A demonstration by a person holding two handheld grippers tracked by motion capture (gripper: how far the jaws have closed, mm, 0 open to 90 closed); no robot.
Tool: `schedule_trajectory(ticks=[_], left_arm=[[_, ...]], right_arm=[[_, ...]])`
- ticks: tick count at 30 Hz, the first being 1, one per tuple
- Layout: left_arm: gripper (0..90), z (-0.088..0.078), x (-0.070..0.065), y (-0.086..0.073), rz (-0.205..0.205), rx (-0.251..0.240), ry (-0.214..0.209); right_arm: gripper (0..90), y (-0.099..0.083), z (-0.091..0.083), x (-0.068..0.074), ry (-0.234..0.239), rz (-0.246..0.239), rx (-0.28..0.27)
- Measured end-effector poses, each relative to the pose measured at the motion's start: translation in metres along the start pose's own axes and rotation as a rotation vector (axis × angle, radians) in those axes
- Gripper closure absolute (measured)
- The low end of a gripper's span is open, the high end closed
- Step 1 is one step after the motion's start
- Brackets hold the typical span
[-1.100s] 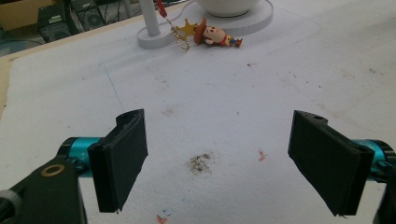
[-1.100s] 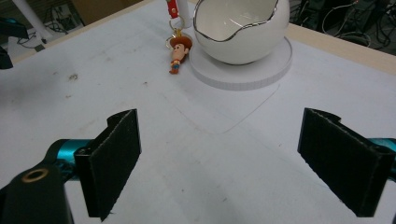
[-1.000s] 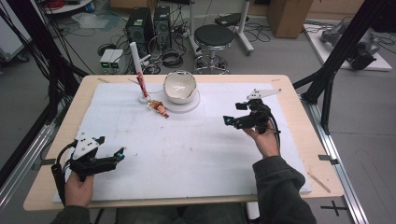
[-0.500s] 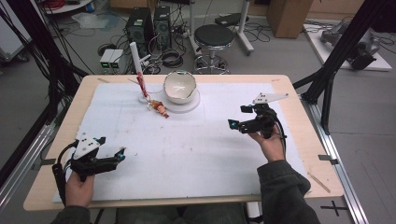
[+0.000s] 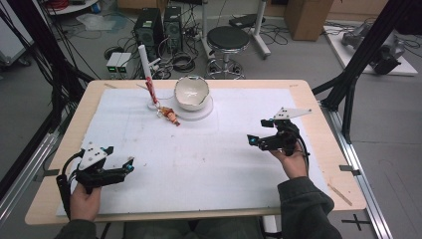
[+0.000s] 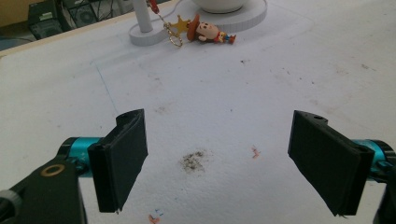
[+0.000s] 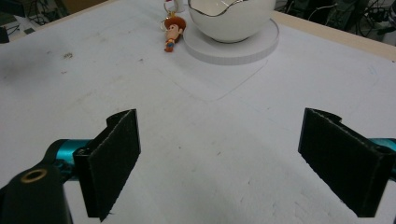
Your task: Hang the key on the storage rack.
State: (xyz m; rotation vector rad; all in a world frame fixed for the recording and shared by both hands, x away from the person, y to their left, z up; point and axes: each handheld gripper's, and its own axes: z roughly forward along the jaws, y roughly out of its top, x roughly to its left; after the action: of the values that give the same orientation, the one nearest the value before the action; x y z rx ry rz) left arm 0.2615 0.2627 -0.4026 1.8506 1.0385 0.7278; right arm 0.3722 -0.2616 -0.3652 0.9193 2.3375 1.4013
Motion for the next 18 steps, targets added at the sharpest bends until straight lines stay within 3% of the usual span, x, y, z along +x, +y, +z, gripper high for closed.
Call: schedule_trajectory(ticks=[18], left_arm=[[20.1,0.000,0.000,-0.001,0.001,0.000,-0.006]], right_arm=[[11.8,-0.024,-0.019,0.006,-0.033,0.005,-0.012]])
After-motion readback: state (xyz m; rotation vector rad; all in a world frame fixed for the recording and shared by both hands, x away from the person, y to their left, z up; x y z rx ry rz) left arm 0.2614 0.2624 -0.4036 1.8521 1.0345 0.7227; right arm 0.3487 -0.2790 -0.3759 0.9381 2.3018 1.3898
